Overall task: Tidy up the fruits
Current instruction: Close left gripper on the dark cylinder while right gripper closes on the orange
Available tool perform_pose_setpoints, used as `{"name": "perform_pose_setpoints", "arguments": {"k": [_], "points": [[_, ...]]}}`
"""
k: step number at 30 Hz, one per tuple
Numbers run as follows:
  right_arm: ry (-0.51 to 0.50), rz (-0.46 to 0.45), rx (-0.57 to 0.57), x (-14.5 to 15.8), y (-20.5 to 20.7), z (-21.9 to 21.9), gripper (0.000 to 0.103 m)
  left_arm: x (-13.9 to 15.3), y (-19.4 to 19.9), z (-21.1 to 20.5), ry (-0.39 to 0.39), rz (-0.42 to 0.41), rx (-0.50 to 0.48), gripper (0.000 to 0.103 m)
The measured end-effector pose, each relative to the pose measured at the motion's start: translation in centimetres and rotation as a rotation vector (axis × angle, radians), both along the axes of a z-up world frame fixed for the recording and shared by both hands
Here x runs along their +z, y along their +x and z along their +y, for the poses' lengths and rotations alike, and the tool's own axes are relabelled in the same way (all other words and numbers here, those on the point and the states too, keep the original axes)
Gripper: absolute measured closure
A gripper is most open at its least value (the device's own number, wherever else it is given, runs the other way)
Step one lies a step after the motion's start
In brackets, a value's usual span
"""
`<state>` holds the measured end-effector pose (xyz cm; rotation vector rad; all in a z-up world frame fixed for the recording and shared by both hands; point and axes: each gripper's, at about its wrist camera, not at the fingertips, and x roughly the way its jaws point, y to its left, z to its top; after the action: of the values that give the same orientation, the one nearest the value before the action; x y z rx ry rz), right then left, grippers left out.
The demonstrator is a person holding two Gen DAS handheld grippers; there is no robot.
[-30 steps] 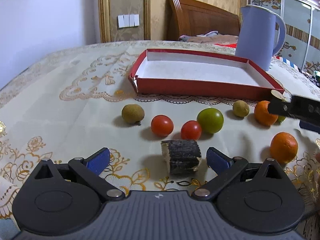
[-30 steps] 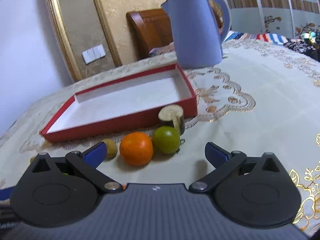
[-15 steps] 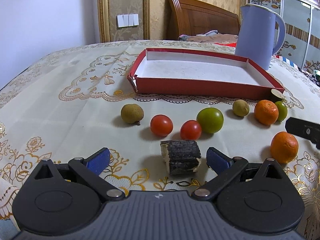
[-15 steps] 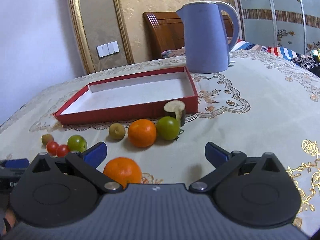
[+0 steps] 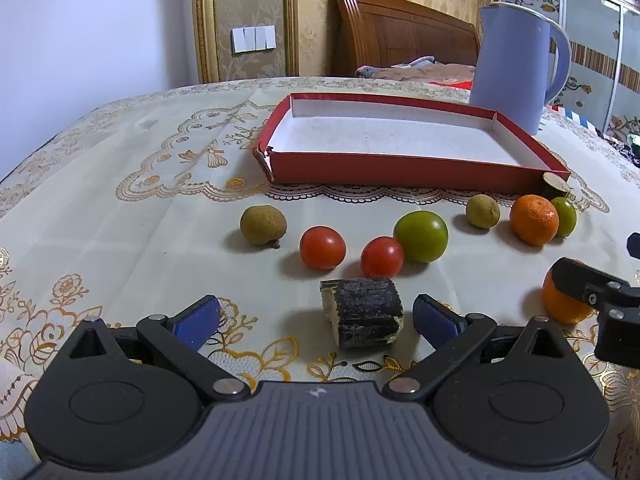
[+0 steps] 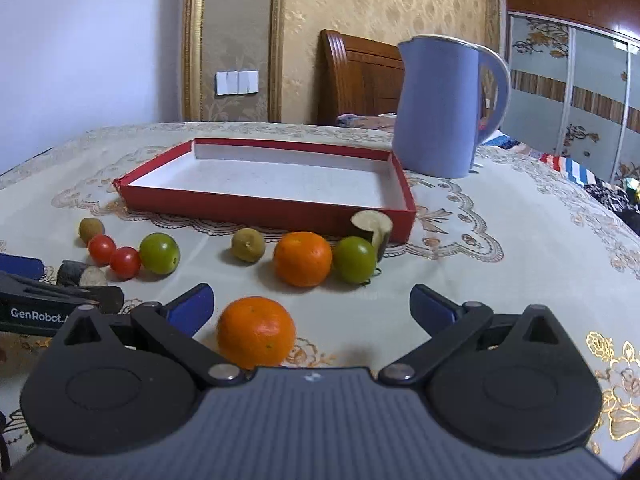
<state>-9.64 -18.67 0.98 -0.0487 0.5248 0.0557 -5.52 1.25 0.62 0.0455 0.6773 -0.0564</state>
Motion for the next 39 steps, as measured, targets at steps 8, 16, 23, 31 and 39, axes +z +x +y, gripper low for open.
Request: {"name": "perform_pose_setpoints", "arguments": {"k": [8, 16, 23, 31, 39], "points": [[0.052, 0.036, -0.007, -0.5, 0.4, -0.8, 0.000, 0.1, -0.3, 0.1, -0.018, -0.010, -0.002, 0.000], [-0.007, 0.077, 0.036, -1.0, 1.1, 0.4, 0.019, 0.1, -0.5, -0.3, -0.015, -0.012, -0.036, 0.003], [0.013, 0.109, 0.067, -1.3, 1.6, 0.4, 0.033, 0.1, -0.6, -0.6, 0.001, -0.018, -0.029, 0.013], [-0.020, 0.082, 0.121, -1.4, 1.1, 1.1, 0.062, 0.1, -1.5, -0.9, 0.012, -0.044, -0.053, 0.045], [-0.012, 0.076, 0.132, -1.3, 1.0, 1.0, 0.062, 0.2, -1.8, -1.4, 0.015, -0.052, -0.082, 0.070]]}}
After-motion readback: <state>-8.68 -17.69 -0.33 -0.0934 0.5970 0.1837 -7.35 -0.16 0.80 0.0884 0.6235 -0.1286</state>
